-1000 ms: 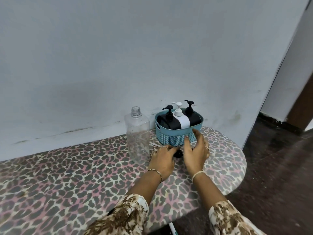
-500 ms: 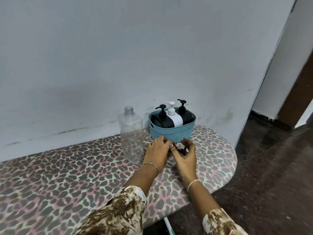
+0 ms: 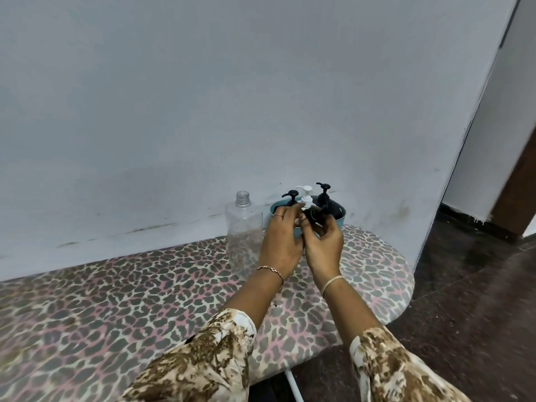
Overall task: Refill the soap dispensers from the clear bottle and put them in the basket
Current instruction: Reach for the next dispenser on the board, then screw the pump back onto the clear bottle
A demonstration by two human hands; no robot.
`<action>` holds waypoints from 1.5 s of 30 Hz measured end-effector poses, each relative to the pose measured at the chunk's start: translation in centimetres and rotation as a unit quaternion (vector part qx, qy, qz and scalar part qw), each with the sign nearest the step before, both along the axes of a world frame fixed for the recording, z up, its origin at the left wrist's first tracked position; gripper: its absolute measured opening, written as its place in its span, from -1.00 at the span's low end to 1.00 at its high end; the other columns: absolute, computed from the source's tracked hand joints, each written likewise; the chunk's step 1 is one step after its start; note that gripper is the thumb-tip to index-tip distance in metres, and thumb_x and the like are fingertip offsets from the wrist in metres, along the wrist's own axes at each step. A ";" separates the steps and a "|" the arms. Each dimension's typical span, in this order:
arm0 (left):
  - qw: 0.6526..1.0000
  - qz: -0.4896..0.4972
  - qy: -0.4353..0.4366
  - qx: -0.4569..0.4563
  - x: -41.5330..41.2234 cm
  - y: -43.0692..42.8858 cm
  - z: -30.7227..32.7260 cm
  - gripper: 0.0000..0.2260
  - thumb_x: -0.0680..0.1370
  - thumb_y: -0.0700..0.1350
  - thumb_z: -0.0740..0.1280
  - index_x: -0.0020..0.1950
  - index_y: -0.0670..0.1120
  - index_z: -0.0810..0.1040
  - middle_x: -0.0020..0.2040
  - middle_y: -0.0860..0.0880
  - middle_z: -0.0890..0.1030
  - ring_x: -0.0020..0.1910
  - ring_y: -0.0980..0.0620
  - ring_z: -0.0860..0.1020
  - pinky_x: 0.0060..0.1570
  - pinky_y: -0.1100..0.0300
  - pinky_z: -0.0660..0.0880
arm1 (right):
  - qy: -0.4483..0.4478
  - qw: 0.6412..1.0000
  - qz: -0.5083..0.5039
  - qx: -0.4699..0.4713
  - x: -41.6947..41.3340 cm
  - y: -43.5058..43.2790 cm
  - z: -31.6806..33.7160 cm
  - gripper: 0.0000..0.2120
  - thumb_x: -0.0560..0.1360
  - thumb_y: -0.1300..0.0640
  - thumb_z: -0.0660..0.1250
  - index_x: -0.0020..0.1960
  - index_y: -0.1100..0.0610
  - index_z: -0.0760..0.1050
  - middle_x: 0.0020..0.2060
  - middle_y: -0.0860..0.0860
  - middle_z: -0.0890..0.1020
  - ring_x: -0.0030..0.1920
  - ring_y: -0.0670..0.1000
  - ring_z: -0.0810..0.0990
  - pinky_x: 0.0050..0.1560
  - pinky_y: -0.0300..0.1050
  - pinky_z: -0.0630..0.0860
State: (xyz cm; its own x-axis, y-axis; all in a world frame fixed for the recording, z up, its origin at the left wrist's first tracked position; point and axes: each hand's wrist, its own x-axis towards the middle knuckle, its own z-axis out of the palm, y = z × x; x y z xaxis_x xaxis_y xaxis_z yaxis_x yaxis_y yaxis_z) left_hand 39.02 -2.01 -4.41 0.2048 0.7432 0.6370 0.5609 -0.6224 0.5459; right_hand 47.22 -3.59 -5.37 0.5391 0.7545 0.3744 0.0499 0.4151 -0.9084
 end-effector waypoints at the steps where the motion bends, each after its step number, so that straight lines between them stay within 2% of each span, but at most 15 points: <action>1: 1.000 0.002 -0.023 0.002 -0.4 -0.3 0.4 -0.46 0.45 -0.28 0.40 0.39 -0.01 0.38 0.21 -0.02 0.47 0.17 0.01 0.49 0.17 0.09 0.50 | -0.006 1.000 -0.010 0.016 -0.2 -0.1 0.8 -0.82 0.50 0.12 0.43 0.08 0.04 0.53 -0.07 -0.16 0.64 -0.03 -0.25 0.62 0.01 -0.30 0.52; 3: 0.997 0.023 -0.073 0.021 -1.4 -1.1 1.2 -0.48 0.45 -0.21 0.43 0.37 0.01 0.39 0.15 0.00 0.48 0.11 0.02 0.50 0.11 0.12 0.51 | -0.011 0.998 -0.041 0.047 -0.3 -0.3 2.6 -0.81 0.53 0.12 0.39 0.12 0.09 0.49 -0.07 -0.18 0.62 -0.08 -0.33 0.60 -0.09 -0.44 0.47; 5: 0.991 0.071 -0.106 0.039 -2.5 -1.7 1.9 -0.51 0.46 -0.16 0.44 0.35 0.02 0.38 0.12 0.01 0.47 0.08 0.03 0.48 0.03 0.15 0.53 | -0.016 0.995 -0.076 0.069 -0.2 -0.3 4.4 -0.74 0.55 0.09 0.35 0.18 0.16 0.46 -0.01 -0.04 0.64 -0.06 -0.23 0.62 -0.14 -0.46 0.48; 7: 0.981 0.131 -0.139 0.039 -3.8 -2.0 2.4 -0.45 0.44 -0.12 0.46 0.37 0.01 0.33 0.18 0.00 0.42 0.13 0.03 0.44 0.01 0.25 0.48 | -0.031 0.991 -0.096 0.085 -0.2 -0.4 6.3 -0.72 0.57 0.03 0.31 0.20 0.15 0.42 0.03 0.03 0.64 -0.03 -0.06 0.66 -0.08 -0.26 0.58; 8: 0.973 0.164 -0.163 0.026 -4.4 -1.8 2.5 -0.39 0.41 -0.11 0.49 0.39 -0.03 0.30 0.23 -0.04 0.38 0.20 0.00 0.41 0.09 0.23 0.45 | -0.039 0.990 -0.101 0.094 -0.2 -0.3 7.2 -0.72 0.57 0.00 0.30 0.19 0.13 0.41 0.03 0.03 0.64 -0.04 -0.03 0.67 -0.06 -0.15 0.61; 10: 0.955 0.213 -0.203 -0.031 -5.6 -1.3 2.9 -0.26 0.34 -0.08 0.54 0.41 -0.13 0.23 0.32 -0.13 0.30 0.33 -0.10 0.30 0.31 0.08 0.33 | -0.048 0.986 -0.112 0.112 -0.3 -0.1 8.9 -0.71 0.57 -0.04 0.29 0.19 0.10 0.40 0.02 0.03 0.64 -0.10 -0.02 0.68 -0.04 -0.02 0.63; 12: 0.946 0.233 -0.200 -0.102 -6.9 -0.8 3.1 -0.17 0.31 -0.04 0.56 0.43 -0.18 0.19 0.37 -0.16 0.25 0.40 -0.14 0.22 0.38 0.04 0.22 | -0.045 0.984 -0.112 0.132 -0.6 0.1 10.7 -0.71 0.56 -0.05 0.30 0.18 0.10 0.41 -0.01 0.01 0.64 -0.17 -0.04 0.68 -0.03 0.03 0.63; 16: 0.952 0.196 -0.134 -0.193 -8.7 -0.3 3.2 -0.12 0.32 0.05 0.56 0.46 -0.16 0.15 0.43 -0.14 0.18 0.44 -0.15 0.18 0.38 0.01 0.23 | -0.038 0.983 -0.090 0.154 -1.6 0.6 13.7 -0.73 0.55 -0.03 0.32 0.14 0.11 0.42 -0.08 -0.04 0.63 -0.26 -0.06 0.68 -0.04 0.11 0.62; 21: 0.958 0.162 -0.079 -0.225 -9.7 0.5 3.2 -0.14 0.33 0.08 0.55 0.48 -0.13 0.19 0.47 -0.14 0.22 0.47 -0.14 0.18 0.41 0.05 0.18 | -0.048 0.982 -0.057 0.173 -3.3 1.2 16.0 -0.76 0.54 -0.01 0.34 0.11 0.11 0.44 -0.14 -0.11 0.62 -0.32 -0.06 0.65 -0.05 0.15 0.61; 25: 0.960 0.143 -0.074 -0.228 -9.9 1.0 3.3 -0.14 0.33 0.09 0.54 0.49 -0.11 0.19 0.48 -0.12 0.24 0.47 -0.14 0.19 0.41 0.04 0.19 | -0.055 0.982 -0.045 0.174 -3.8 1.8 17.4 -0.76 0.54 0.00 0.35 0.11 0.11 0.45 -0.15 -0.12 0.62 -0.33 -0.05 0.65 -0.04 0.14 0.61; 33: 0.961 0.121 -0.069 -0.239 -9.3 2.2 3.2 -0.08 0.28 0.15 0.56 0.50 -0.10 0.20 0.48 -0.10 0.29 0.45 -0.14 0.24 0.41 -0.01 0.24 | -0.153 0.979 -0.033 0.130 -4.9 3.6 16.6 -0.75 0.55 -0.02 0.33 0.13 0.10 0.45 -0.15 -0.19 0.61 -0.28 -0.04 0.67 -0.03 0.08 0.59; 38: 0.963 0.128 -0.066 -0.227 -8.9 3.0 2.4 -0.05 0.15 0.28 0.55 0.41 -0.07 0.30 0.35 -0.08 0.43 0.36 -0.14 0.38 0.33 -0.10 0.37 | -0.172 0.979 0.012 0.109 -5.5 4.8 15.2 -0.84 0.55 -0.01 0.34 0.06 0.02 0.43 -0.14 -0.15 0.61 -0.27 -0.03 0.68 -0.03 0.04 0.61; 41: 0.966 0.118 -0.078 -0.217 -8.6 2.6 2.3 -0.02 0.22 0.18 0.58 0.49 -0.09 0.19 0.43 -0.10 0.33 0.42 -0.12 0.30 0.39 -0.05 0.30 | -0.183 0.977 0.046 0.097 -5.8 5.5 14.2 -0.82 0.54 -0.01 0.35 0.07 0.03 0.45 -0.11 -0.11 0.62 -0.22 -0.01 0.68 -0.04 0.02 0.62; 45: 0.969 0.109 -0.094 -0.200 -8.3 2.8 1.5 0.01 0.22 0.14 0.60 0.51 -0.08 0.14 0.43 -0.11 0.33 0.41 -0.11 0.30 0.37 -0.05 0.33 | -0.213 0.971 0.086 0.069 -6.3 6.5 12.6 -0.82 0.53 -0.03 0.36 0.08 0.01 0.47 -0.11 -0.13 0.63 -0.24 -0.07 0.68 -0.02 0.05 0.62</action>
